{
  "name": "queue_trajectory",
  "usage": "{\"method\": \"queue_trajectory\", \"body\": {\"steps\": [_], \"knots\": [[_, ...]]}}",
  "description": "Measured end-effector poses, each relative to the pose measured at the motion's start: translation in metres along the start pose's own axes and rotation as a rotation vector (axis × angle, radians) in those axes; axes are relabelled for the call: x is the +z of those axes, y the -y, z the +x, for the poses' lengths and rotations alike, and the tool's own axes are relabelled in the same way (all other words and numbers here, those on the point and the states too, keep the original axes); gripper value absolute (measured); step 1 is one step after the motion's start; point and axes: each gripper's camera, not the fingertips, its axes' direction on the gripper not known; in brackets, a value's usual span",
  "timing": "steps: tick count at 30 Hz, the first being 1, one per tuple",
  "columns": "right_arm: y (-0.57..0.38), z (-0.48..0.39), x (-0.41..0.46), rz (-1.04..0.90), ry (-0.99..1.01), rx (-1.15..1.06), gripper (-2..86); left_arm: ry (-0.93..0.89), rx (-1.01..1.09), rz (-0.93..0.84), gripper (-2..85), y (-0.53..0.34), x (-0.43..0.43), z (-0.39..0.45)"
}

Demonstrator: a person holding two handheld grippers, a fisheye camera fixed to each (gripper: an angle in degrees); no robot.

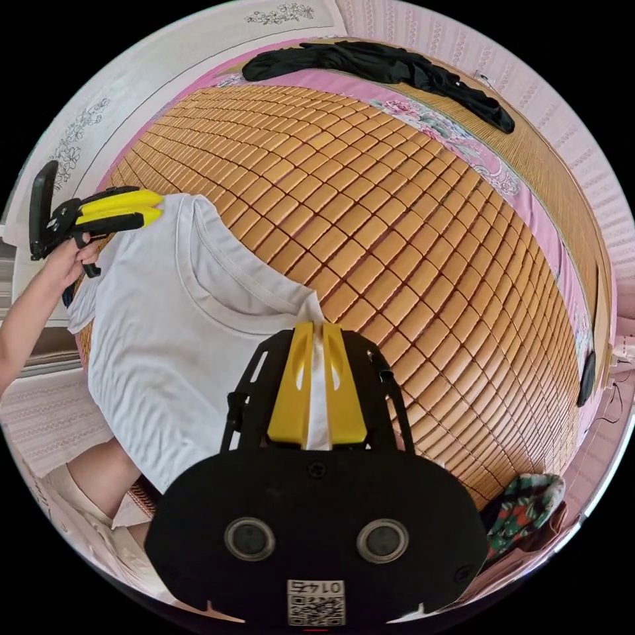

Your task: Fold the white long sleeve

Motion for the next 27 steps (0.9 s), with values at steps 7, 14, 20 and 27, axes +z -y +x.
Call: {"method": "queue_trajectory", "body": {"steps": [7, 14, 20, 27], "knots": [[0.004, 0.022, 0.015, -0.008, 0.030, -0.021, 2.3, 0.125, 0.052, -0.025, 6.2, 0.020, 0.023, 0.017], [-0.020, 0.048, 0.015, 0.032, 0.071, 0.069, 9.5, 0.040, -0.154, 0.143, 6.2, -0.025, -0.057, -0.022], [-0.038, 0.005, 0.005, 0.077, 0.082, -0.032, 7.3, 0.213, -0.432, 0.138, 5.9, -0.196, -0.157, -0.049], [0.016, -0.184, 0.048, 0.031, 0.334, -0.473, 7.1, 0.289, -1.011, -0.052, 5.8, -0.418, -0.185, -0.045]]}}
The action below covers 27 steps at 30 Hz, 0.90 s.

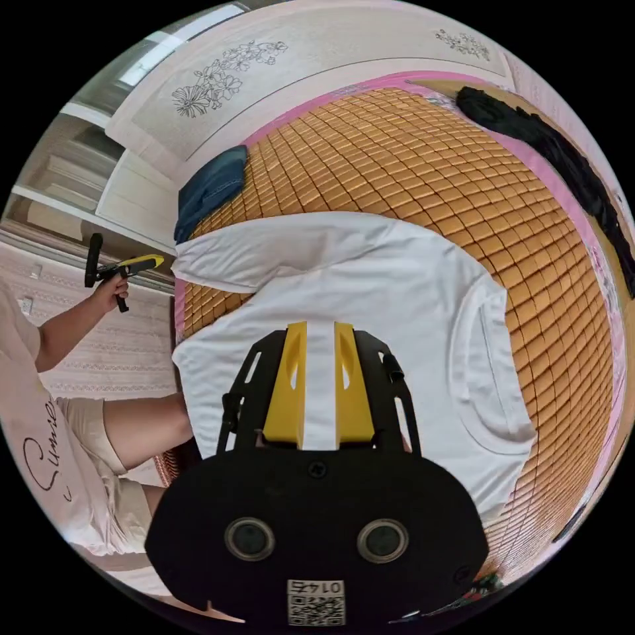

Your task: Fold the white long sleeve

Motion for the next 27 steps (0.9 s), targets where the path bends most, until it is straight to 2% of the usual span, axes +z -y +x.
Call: {"method": "queue_trajectory", "body": {"steps": [4, 9, 12, 17, 20, 22, 27], "knots": [[0.069, -0.065, 0.050, 0.001, 0.143, -0.169, 7.2, -0.043, -0.127, -0.011, 6.9, -0.030, 0.022, -0.035], [0.129, -0.170, 0.127, -0.113, 0.285, -0.403, 7.4, -0.171, -0.144, 0.010, 7.3, -0.039, 0.042, -0.039], [0.137, -0.216, 0.158, -0.166, 0.249, -0.509, 7.8, -0.200, -0.117, 0.028, 6.4, -0.042, 0.046, -0.038], [0.153, -0.235, 0.194, -0.200, 0.196, -0.523, 4.6, -0.205, -0.057, 0.072, 0.0, -0.047, 0.043, -0.030], [0.155, -0.232, 0.219, -0.266, 0.065, -0.521, 1.0, -0.232, -0.046, 0.182, -0.7, -0.055, 0.012, -0.027], [0.152, -0.229, 0.222, -0.267, 0.061, -0.517, -0.2, -0.210, -0.024, 0.236, -0.7, -0.067, -0.010, -0.026], [0.143, -0.214, 0.230, -0.263, 0.125, -0.447, -0.8, -0.160, -0.108, 0.130, 2.3, -0.080, 0.002, -0.039]]}}
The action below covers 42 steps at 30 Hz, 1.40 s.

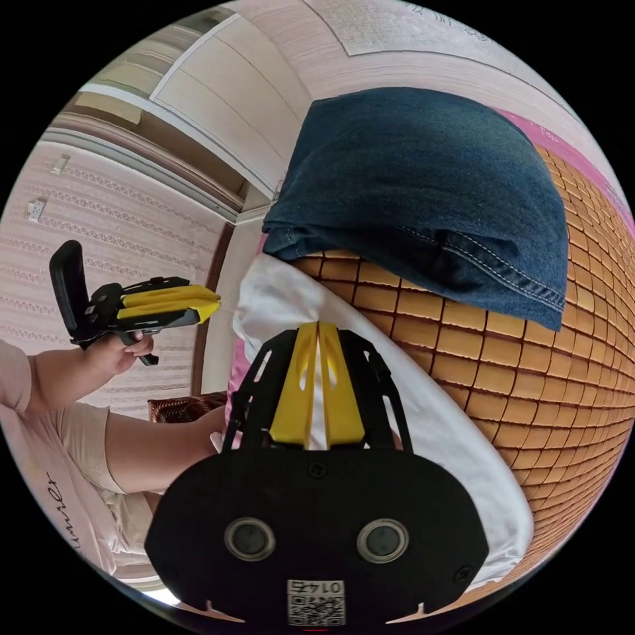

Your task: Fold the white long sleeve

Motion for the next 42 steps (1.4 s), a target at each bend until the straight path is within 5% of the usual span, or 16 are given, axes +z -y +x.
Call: {"method": "queue_trajectory", "body": {"steps": [10, 15, 20, 33, 42], "knots": [[-0.045, -0.016, -0.002, 0.128, -0.051, 0.023, -0.2, -0.027, -0.015, -0.132, 5.2, -0.005, 0.030, 0.026], [-0.160, -0.020, -0.036, 0.412, 0.142, 0.232, 0.1, 0.002, 0.029, -0.138, 5.1, -0.008, 0.016, 0.045], [-0.323, -0.036, -0.023, 0.465, 0.211, 0.550, 0.6, 0.001, 0.137, -0.109, 4.9, -0.018, -0.023, 0.104], [-0.777, -0.192, 0.000, 0.587, -0.136, 1.731, 7.3, -0.422, 1.167, -0.222, 5.7, -0.078, 0.024, 0.541], [-0.882, -0.239, -0.003, 0.617, -0.491, 1.975, 11.0, -0.445, 1.655, -0.283, 6.8, -0.189, 0.075, 0.768]]}}
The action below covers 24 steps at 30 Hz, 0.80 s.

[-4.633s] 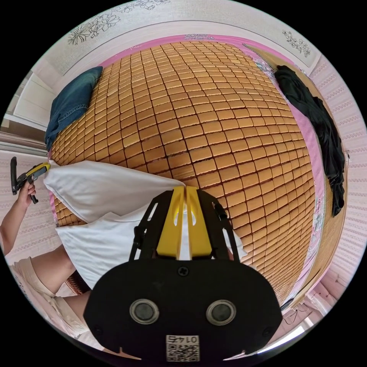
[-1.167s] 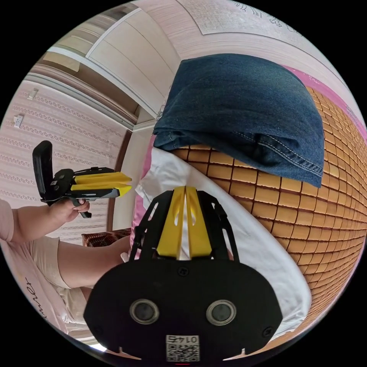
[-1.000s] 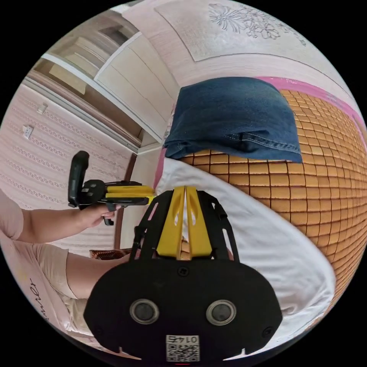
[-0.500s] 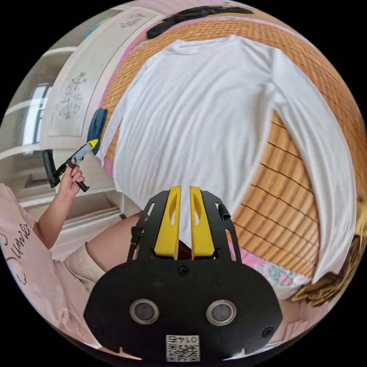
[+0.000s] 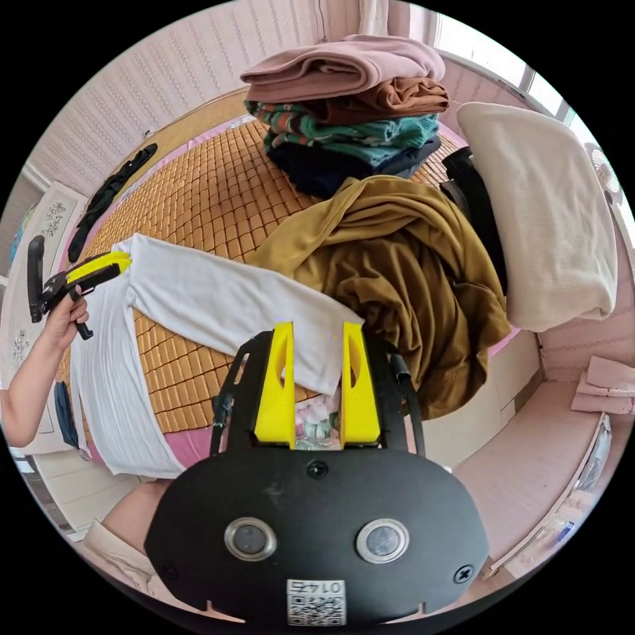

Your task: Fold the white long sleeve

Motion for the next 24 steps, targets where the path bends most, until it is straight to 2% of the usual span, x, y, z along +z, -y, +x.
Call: {"method": "queue_trajectory", "body": {"steps": [4, 8, 11, 14, 16, 18, 19, 21, 24], "knots": [[0.012, 0.022, 0.023, -0.049, 0.044, -0.008, 10.5, 0.025, 0.105, -0.122, 8.2, 0.052, 0.045, 0.017], [0.013, 0.044, 0.044, -0.086, 0.035, 0.019, 3.9, 0.019, 0.126, -0.263, 9.6, 0.071, 0.076, 0.021], [0.010, 0.055, 0.035, -0.093, 0.046, 0.015, 0.2, -0.006, 0.129, -0.227, 8.7, 0.075, 0.073, 0.018], [0.002, 0.064, 0.017, -0.086, 0.114, 0.007, -0.2, -0.026, 0.071, -0.196, 1.8, 0.074, 0.067, 0.011], [-0.005, 0.066, 0.003, -0.063, 0.196, -0.025, -0.1, -0.046, 0.019, -0.168, -0.4, 0.073, 0.061, 0.005], [-0.013, 0.060, -0.017, -0.012, 0.457, -0.145, 0.0, -0.047, 0.010, -0.119, -0.7, 0.070, 0.050, 0.002], [-0.015, 0.057, -0.020, -0.013, 0.527, -0.175, 0.1, -0.048, 0.008, -0.080, -0.8, 0.067, 0.040, 0.000], [-0.018, 0.033, -0.029, -0.062, 0.742, -0.298, 0.2, -0.046, -0.007, -0.022, -0.9, 0.060, 0.021, -0.006], [-0.022, -0.020, -0.035, -0.145, 0.956, -0.468, 0.3, -0.061, -0.070, 0.078, -0.9, 0.037, -0.018, -0.024]]}}
